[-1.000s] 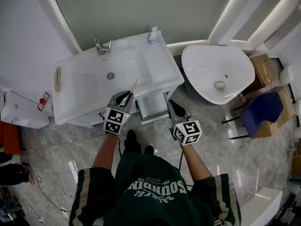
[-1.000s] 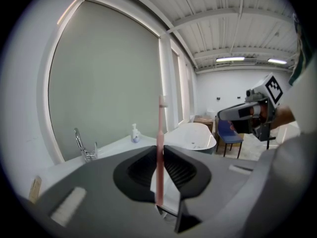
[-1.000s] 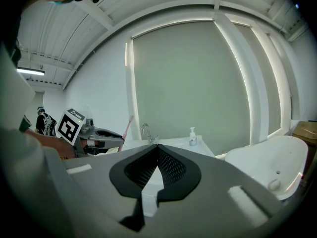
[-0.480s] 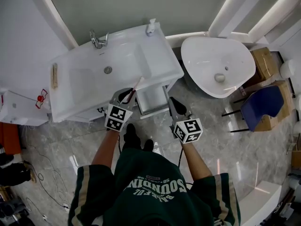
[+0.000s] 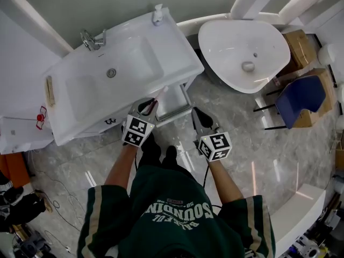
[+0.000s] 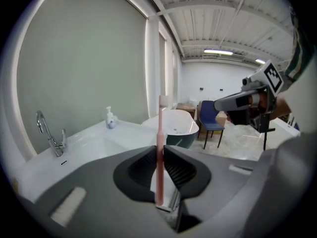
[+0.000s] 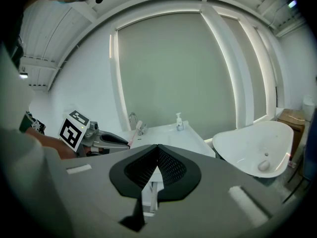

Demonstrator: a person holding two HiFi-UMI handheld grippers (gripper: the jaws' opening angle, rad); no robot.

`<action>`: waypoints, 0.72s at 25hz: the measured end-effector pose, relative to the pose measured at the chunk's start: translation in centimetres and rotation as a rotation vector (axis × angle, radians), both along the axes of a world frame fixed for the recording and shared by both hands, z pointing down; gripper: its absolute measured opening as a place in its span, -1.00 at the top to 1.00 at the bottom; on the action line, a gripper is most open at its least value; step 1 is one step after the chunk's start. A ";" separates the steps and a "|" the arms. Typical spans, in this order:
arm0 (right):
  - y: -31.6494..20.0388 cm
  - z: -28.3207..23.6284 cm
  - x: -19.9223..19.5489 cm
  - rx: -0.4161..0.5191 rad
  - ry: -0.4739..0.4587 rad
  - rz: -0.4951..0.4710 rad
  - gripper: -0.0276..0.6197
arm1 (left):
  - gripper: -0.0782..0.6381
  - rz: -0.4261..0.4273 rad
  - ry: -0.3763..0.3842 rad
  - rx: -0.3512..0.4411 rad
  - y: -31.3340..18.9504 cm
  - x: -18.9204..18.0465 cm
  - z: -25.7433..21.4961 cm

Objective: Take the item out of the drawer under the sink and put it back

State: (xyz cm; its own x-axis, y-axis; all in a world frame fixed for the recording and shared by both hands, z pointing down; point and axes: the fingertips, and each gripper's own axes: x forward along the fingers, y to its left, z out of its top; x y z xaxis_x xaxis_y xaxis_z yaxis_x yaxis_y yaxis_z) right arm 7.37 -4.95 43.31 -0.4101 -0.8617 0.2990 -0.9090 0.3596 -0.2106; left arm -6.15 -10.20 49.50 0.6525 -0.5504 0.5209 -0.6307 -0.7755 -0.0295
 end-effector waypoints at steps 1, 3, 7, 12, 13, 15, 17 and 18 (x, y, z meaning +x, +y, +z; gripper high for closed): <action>0.1 0.5 0.1 -0.010 -0.002 0.007 0.91 | 0.59 0.012 -0.005 -0.014 0.1 0.3 0.7; 0.3 1.6 0.3 -0.033 -0.007 0.020 0.91 | 0.59 0.036 -0.014 -0.046 0.4 0.9 2.3; 1.1 4.1 1.0 -0.087 -0.022 0.053 0.91 | 0.59 0.074 -0.026 -0.121 1.4 2.1 6.0; 1.8 7.1 1.8 -0.148 -0.036 0.093 0.91 | 0.59 0.093 -0.035 -0.228 1.9 3.0 11.3; 1.9 7.7 1.9 -0.157 -0.037 0.098 0.91 | 0.59 0.093 -0.036 -0.247 1.7 3.2 12.3; 2.2 8.9 2.0 -0.177 -0.036 0.106 0.91 | 0.59 0.089 -0.036 -0.277 1.5 3.7 14.3; 2.4 9.8 2.3 -0.197 -0.035 0.114 0.91 | 0.59 0.084 -0.034 -0.297 1.3 4.3 15.9; 2.3 10.1 2.6 -0.203 -0.036 0.120 0.91 | 0.59 0.084 -0.036 -0.306 1.1 4.6 16.7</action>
